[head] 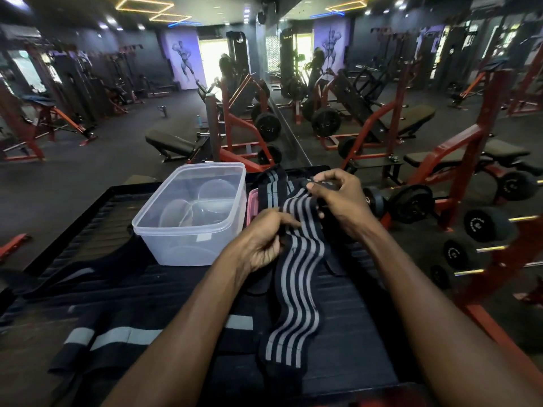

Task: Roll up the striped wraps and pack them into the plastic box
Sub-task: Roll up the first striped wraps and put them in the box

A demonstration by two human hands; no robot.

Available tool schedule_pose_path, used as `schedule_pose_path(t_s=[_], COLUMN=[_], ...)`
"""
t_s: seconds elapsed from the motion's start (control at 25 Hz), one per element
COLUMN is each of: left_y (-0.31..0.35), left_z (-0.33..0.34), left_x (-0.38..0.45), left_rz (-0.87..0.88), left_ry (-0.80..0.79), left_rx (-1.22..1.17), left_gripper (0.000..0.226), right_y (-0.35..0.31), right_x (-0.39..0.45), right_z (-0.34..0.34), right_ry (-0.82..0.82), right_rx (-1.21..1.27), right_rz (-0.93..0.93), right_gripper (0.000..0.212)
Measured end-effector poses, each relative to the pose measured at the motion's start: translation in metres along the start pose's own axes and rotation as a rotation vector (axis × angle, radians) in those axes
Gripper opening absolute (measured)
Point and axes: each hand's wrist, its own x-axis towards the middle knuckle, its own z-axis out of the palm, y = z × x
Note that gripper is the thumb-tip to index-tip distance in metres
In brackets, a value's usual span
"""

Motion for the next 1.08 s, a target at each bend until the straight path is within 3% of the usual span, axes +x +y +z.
schedule_pose_path(t_s=[0.12,0.28,0.4,0.52,0.64,0.76,0.96,1.08], left_y=[-0.005,0.002,-0.001,-0.007,-0.006,-0.006,-0.006,-0.005], left_z=[0.003,-0.002,-0.013,-0.017,-0.012,-0.009,-0.015,-0.015], left_x=[-0.002,0.001,0.011,0.015,0.014,0.012,0.017,0.017], left_rz=[-0.023,0.194,0.31,0.324,0.296,0.384,0.43,0.412], left_ry=[-0.018,0.114,0.268,0.294,0.283,0.279,0.386,0.37], left_rx=[0.205,0.106,0.328,0.483,0.413,0.374,0.359,0.296], left_gripper=[0.014,0.019,0.02,0.013,0.008,0.019,0.012,0.014], right_y=[0.005,0.008,0.008,0.008,0.01,0.01,0.007,0.009], right_x=[0.001,-0.005,-0.007,-0.007,-0.007,-0.007,-0.01,-0.01], right_z=[0.002,0.005,0.007,0.007,0.007,0.008,0.01,0.011], right_ry=[-0.054,-0.165,-0.178,-0.188,-0.247,-0.278,-0.247,-0.22], right_rx=[-0.144,-0.176,-0.158,-0.167,-0.165,-0.139,-0.079,-0.16], right_rz=[-0.064,-0.025,-0.022,-0.064,-0.131,-0.16,-0.01,-0.036], right_gripper=[0.009,0.012,0.016,0.012,0.005,0.003,0.007,0.004])
